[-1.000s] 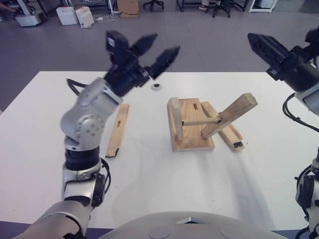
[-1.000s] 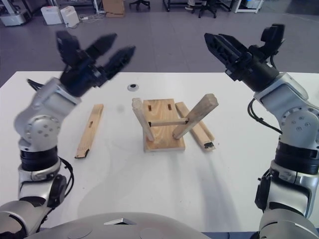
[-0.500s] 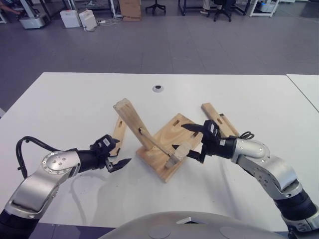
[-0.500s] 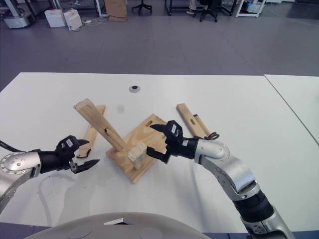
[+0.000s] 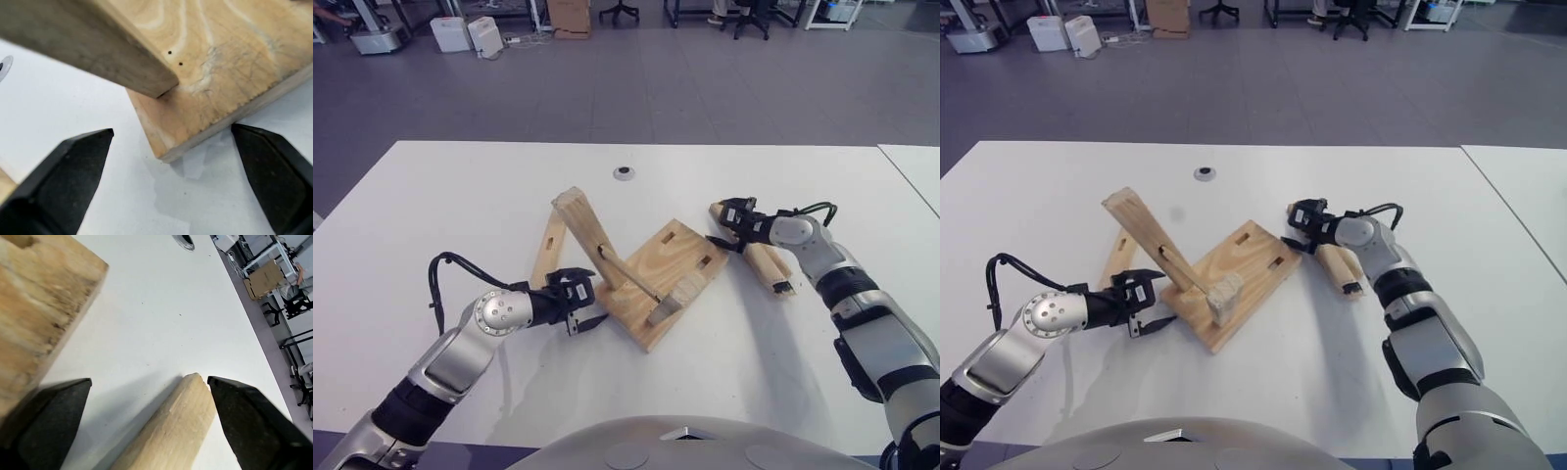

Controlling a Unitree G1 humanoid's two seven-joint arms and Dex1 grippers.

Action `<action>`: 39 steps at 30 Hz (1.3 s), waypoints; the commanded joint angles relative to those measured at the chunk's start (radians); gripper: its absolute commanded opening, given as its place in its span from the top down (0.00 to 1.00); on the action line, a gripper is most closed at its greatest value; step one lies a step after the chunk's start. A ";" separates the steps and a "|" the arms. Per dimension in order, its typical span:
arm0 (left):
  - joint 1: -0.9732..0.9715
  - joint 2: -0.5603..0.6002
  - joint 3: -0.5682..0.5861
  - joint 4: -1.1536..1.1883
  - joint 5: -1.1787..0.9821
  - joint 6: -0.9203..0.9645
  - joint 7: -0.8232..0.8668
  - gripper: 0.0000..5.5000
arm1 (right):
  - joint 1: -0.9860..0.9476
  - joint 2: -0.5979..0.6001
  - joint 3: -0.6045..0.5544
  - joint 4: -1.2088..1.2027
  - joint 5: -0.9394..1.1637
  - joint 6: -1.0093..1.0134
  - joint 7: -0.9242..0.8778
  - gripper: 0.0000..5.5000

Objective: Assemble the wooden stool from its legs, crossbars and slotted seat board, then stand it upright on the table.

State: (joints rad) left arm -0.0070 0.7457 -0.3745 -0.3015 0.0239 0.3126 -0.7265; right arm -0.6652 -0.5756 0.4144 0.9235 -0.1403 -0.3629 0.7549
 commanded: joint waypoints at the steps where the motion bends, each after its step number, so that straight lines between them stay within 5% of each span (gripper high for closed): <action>1: -0.180 -0.147 -0.039 0.292 0.114 -0.040 0.113 0.19 | 0.140 -0.063 -0.013 -0.198 0.087 -0.113 0.226 0.19; 6: -0.477 -0.236 0.055 0.712 0.110 -0.227 0.155 0.19 | 0.322 -0.204 -0.129 -0.608 0.181 0.028 0.265 0.19; 13: -0.293 -0.002 0.299 0.377 -0.075 -0.093 -0.045 0.19 | 0.161 -0.052 -0.252 -0.484 0.189 0.263 0.067 0.19; 18: -0.115 0.032 0.131 -0.009 -0.092 0.201 -0.141 0.19 | -0.044 0.145 -0.160 -0.009 0.006 0.126 -0.136 0.19; 22: -0.172 -0.074 -0.064 0.068 0.097 0.172 -0.035 0.19 | -0.046 0.156 -0.073 0.086 -0.088 0.022 -0.052 0.19; 26: -0.266 -0.219 -0.057 0.342 0.227 0.000 0.229 0.19 | 0.034 0.132 -0.069 -0.014 -0.087 -0.036 -0.004 0.19; 30: -0.427 -0.335 -0.012 0.632 0.248 -0.128 0.378 0.19 | 0.183 0.103 -0.158 -0.281 -0.027 0.053 -0.070 0.19; 35: -0.392 -0.353 0.061 0.579 0.197 -0.130 0.366 0.19 | 0.321 0.043 -0.528 -0.683 0.252 0.448 -0.190 0.19; 39: -0.393 -0.396 0.062 0.636 0.188 -0.147 0.355 0.19 | 0.397 -0.015 -0.658 -0.573 0.373 0.645 -0.136 0.19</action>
State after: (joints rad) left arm -0.3913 0.3746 -0.3113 0.2973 0.2170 0.1750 -0.3633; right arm -0.2931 -0.5828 -0.2227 0.2696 0.1991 0.2241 0.5885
